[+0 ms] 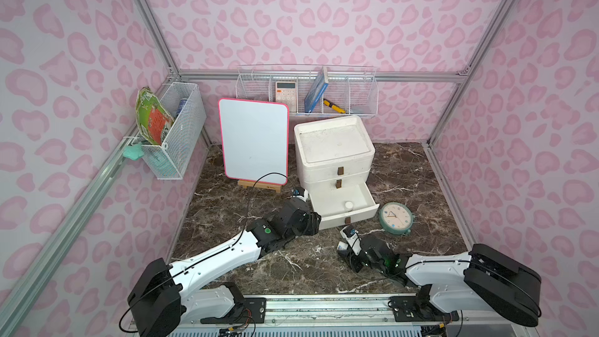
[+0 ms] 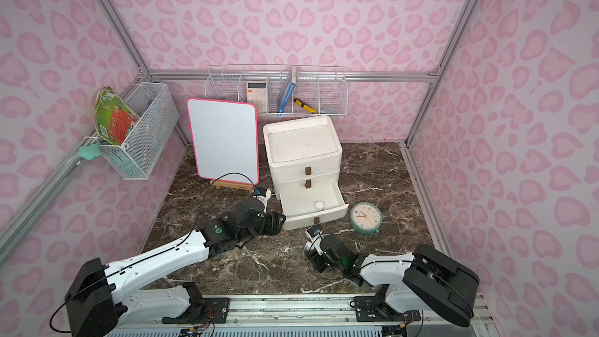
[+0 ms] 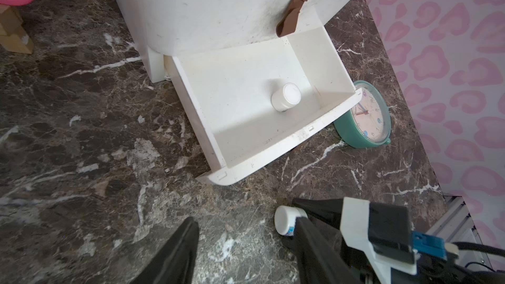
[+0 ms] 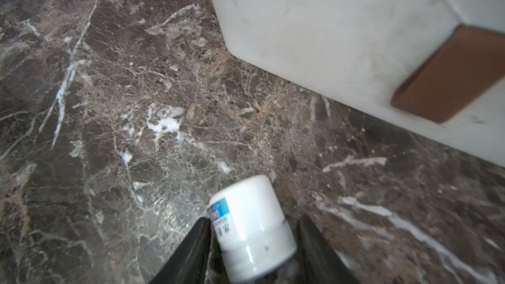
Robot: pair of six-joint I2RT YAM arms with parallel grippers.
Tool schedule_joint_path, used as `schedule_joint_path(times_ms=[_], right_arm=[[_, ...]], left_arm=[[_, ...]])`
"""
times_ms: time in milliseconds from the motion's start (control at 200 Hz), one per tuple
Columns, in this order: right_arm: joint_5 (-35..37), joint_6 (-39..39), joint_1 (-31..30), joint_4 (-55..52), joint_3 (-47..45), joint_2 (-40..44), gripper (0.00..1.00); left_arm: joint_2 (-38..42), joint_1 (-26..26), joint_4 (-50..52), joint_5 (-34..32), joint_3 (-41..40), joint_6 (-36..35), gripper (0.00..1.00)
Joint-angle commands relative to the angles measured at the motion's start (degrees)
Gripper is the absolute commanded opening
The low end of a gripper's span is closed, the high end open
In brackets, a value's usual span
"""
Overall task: Put the paint cans in the drawer according to color
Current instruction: Pick up the paint can at the center of the board.
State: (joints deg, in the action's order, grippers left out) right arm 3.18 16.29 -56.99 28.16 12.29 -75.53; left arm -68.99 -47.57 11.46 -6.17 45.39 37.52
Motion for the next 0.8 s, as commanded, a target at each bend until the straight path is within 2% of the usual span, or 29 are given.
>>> schedule_joint_path(times_ms=[0,380,460,585,695,795], right_arm=[[-1.37,-1.25,-0.05,2.51,-0.57,-0.69,0.49],[-3.03,-3.86,-1.87,5.74,-1.48,-1.56,0.23],[-3.17,-2.86,-2.4,2.23,0.46,0.01,0.18],[-4.51,1.18,-2.7,-9.92,6.38,4.05,0.13],[-3.42,1.83,-4.61,-16.27,8.14,9.99,0.11],[-3.85,-2.38,-5.39,-16.79,7.44,16.81,0.1]], left_arm=[[0.43,0.11,-0.35,-0.03,0.19,0.01,0.61],[0.69,0.12,-0.25,-0.24,0.14,0.07,0.6],[1.0,0.12,-0.02,-0.5,0.14,0.25,0.6],[1.95,0.43,1.24,0.34,0.14,0.45,0.6],[3.18,2.12,3.99,5.13,0.14,1.76,0.61],[4.59,4.57,5.13,15.01,-0.45,4.18,0.62]])
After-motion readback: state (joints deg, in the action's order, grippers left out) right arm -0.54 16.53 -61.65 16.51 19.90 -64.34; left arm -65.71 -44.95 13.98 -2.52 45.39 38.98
